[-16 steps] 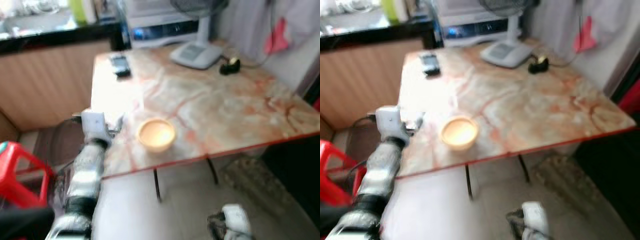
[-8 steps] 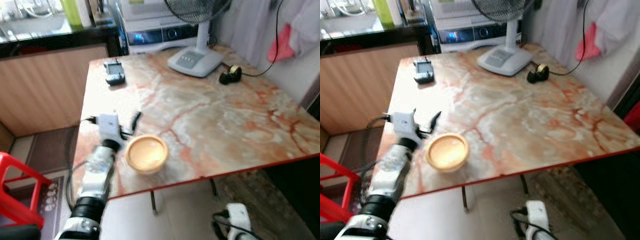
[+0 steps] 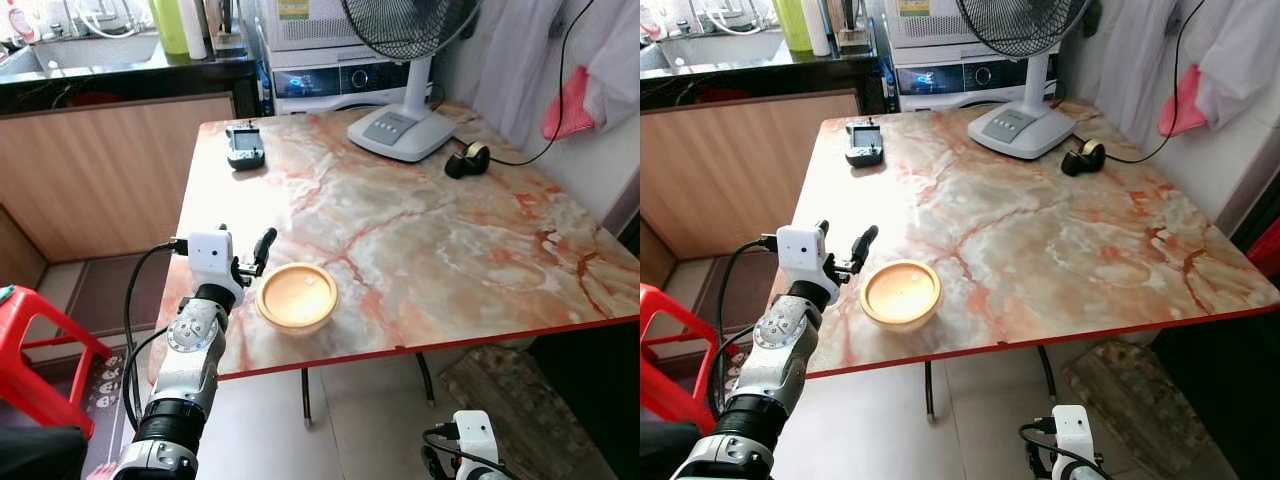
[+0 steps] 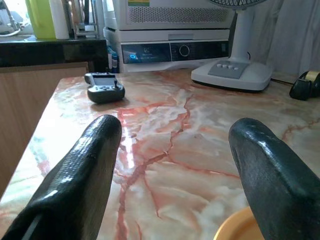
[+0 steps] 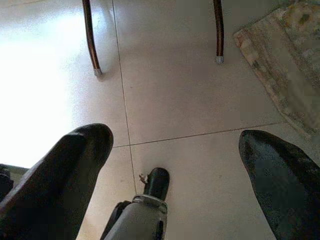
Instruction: Restocking fridge
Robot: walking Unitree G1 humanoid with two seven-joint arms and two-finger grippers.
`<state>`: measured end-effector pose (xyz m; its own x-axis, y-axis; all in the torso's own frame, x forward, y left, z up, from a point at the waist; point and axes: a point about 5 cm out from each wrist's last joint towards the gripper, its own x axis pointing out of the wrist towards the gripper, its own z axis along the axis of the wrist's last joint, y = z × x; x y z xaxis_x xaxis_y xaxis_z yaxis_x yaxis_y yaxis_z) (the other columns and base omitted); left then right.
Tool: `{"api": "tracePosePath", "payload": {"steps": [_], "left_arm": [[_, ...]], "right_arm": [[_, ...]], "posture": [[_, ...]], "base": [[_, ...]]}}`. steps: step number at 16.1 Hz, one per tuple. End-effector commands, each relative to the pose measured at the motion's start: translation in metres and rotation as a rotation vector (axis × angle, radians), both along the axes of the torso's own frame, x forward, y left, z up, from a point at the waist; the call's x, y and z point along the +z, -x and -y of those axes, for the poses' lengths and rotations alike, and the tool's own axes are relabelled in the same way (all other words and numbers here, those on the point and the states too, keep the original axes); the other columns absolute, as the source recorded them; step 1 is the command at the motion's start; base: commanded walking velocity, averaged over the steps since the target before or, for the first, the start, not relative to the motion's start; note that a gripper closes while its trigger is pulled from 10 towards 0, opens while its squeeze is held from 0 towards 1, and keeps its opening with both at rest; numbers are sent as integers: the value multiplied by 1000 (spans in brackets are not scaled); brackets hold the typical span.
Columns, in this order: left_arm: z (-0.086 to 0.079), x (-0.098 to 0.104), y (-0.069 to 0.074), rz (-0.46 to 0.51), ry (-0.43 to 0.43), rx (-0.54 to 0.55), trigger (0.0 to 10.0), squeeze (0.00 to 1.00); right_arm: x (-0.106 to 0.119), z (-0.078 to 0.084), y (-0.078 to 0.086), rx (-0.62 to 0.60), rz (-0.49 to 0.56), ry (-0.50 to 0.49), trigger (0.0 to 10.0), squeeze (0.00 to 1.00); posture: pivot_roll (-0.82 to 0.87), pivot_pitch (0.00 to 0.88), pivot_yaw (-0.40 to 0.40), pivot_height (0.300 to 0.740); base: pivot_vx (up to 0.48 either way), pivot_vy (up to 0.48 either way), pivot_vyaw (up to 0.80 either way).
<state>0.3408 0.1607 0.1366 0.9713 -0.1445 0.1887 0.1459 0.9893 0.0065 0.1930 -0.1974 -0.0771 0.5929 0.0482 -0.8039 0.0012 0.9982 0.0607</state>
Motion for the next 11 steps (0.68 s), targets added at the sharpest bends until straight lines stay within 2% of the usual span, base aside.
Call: {"api": "tracePosePath", "payload": {"steps": [1,8,9,10,11], "left_arm": [[-1,4,-2,3,12,5,10000,0],[-4,1,-2,-8,-9,23,10000,0],[-3,0,-2,-20,49,7,10000,0],[-2,-2,-2,-42,156,-8,10000,0],[-2,-1,-1,-54,343,-56,10000,0]], "right_arm": [[1,0,-2,0,-1,-3,10000,0],[1,0,-3,1,-3,-3,10000,0],[1,0,-3,4,-3,-3,10000,0],[1,0,-3,8,-3,-1,10000,0],[2,0,-3,20,-2,3,10000,0]], "posture": [[85,0,6,740],[88,0,4,740],[91,0,1,740],[87,0,3,740],[82,0,5,740]], "base": [[0,0,0],[0,0,0],[0,0,0],[0,0,0],[0,0,0]]}}
